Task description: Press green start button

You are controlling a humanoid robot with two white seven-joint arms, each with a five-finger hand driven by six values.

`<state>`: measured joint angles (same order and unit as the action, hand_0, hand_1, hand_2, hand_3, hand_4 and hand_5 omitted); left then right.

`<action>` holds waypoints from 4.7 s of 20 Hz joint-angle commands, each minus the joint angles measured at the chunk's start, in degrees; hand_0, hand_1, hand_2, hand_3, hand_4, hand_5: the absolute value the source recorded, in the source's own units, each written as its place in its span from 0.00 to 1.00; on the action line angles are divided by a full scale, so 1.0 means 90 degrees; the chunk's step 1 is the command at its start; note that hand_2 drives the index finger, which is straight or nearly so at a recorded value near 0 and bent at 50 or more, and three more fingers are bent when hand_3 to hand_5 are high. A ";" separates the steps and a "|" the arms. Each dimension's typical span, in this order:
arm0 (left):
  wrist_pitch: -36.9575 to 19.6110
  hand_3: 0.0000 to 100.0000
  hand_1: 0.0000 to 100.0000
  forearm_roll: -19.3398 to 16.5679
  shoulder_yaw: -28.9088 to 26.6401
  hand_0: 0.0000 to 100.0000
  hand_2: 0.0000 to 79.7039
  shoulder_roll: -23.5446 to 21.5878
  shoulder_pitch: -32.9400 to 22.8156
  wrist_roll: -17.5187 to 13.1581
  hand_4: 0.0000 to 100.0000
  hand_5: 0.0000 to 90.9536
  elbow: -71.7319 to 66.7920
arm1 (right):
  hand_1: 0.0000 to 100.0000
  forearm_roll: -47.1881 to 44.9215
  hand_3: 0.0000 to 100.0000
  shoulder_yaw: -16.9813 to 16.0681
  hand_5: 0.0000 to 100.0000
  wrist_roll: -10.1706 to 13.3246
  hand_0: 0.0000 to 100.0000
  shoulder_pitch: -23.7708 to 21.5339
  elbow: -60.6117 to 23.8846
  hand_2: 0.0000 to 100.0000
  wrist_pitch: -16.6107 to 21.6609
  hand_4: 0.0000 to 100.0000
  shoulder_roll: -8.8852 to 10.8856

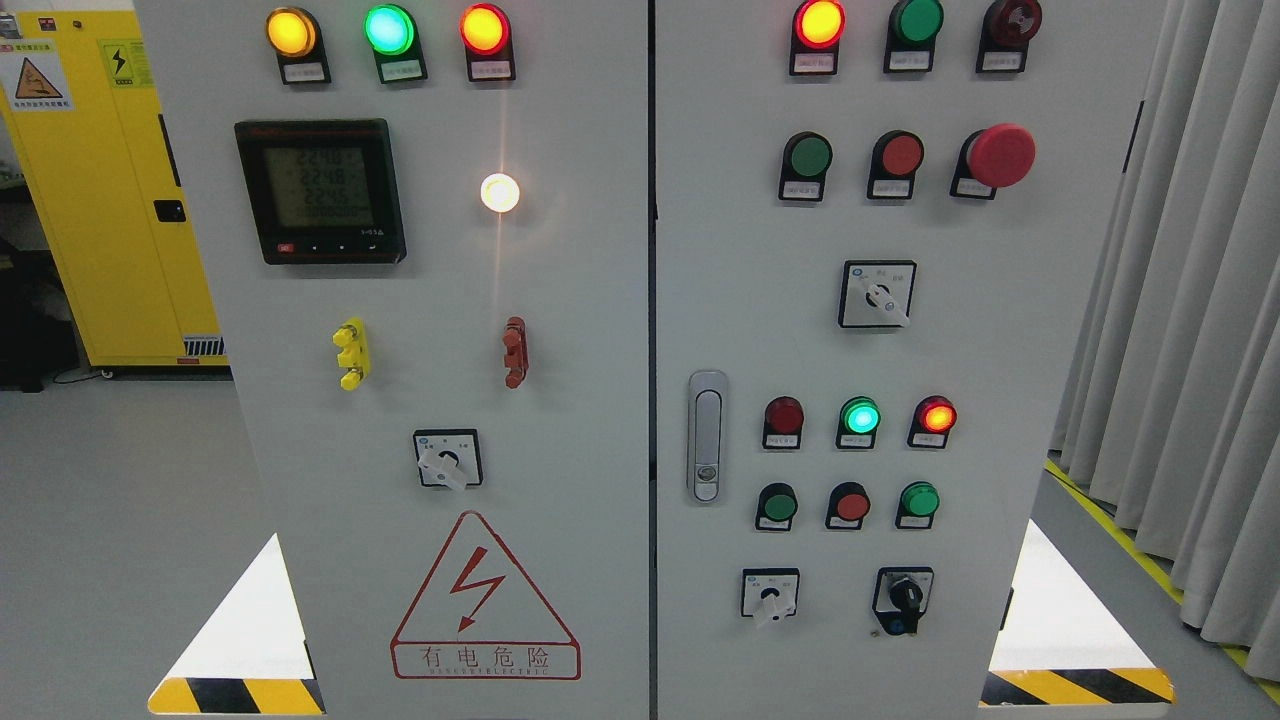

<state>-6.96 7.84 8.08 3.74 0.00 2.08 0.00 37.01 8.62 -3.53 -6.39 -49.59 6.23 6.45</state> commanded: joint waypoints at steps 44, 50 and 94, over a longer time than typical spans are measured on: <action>0.0002 0.00 0.56 -0.0002 0.0011 0.12 0.00 0.0249 0.0068 0.0003 0.00 0.00 0.0176 | 0.66 0.2899 0.73 -0.0675 0.55 -0.0975 0.31 0.2047 -0.6619 0.00 0.1037 0.70 -0.0053; 0.0002 0.00 0.56 -0.0002 0.0011 0.12 0.00 0.0249 0.0068 0.0003 0.00 0.00 0.0176 | 0.65 0.2968 0.72 -0.0616 0.55 -0.0985 0.31 0.2194 -0.6297 0.00 0.1037 0.69 -0.0063; 0.0002 0.00 0.56 -0.0002 0.0011 0.12 0.00 0.0249 0.0068 0.0003 0.00 0.00 0.0176 | 0.61 0.1018 0.67 -0.0782 0.44 -0.1228 0.40 0.2048 -0.6033 0.00 0.1650 0.61 -0.0424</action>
<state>-6.97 7.82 8.17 5.99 0.00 2.08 0.00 56.57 0.73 -13.14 14.95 -101.90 17.57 3.71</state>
